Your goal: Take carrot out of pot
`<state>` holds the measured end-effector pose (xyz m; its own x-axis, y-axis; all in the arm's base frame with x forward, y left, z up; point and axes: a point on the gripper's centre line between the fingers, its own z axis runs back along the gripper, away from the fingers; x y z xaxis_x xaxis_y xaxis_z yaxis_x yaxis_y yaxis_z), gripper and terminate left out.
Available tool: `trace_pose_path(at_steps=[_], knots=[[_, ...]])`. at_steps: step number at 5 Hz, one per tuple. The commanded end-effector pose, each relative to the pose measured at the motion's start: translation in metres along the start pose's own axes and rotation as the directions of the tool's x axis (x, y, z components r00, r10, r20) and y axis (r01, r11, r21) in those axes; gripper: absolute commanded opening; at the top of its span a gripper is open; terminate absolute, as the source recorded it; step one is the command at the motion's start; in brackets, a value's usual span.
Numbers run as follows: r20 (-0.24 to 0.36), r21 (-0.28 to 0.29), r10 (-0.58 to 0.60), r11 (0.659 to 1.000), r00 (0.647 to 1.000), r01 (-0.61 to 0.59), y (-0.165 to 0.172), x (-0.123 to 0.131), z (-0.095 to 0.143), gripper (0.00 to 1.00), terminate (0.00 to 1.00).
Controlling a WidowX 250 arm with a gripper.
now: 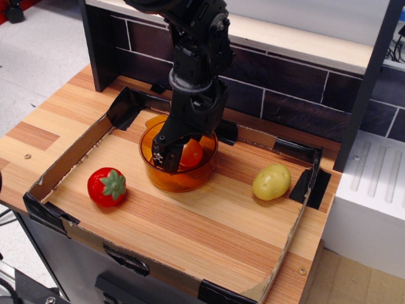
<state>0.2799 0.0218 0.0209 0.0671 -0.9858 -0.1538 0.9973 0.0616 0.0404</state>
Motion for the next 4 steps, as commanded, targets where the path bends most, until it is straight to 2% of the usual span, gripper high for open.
trace_pose_path(at_steps=[1, 2, 4], knots=[[0.005, 0.017, 0.023, 1.0, 1.0, -0.023, 0.002, 0.008, 0.004, 1.0, 0.0], [-0.005, 0.013, 0.034, 0.999, 0.999, -0.034, 0.002, 0.009, 0.0, 0.0, 0.0], [-0.022, 0.011, 0.067, 0.998, 0.997, -0.067, 0.002, 0.008, -0.006, 0.0, 0.0]])
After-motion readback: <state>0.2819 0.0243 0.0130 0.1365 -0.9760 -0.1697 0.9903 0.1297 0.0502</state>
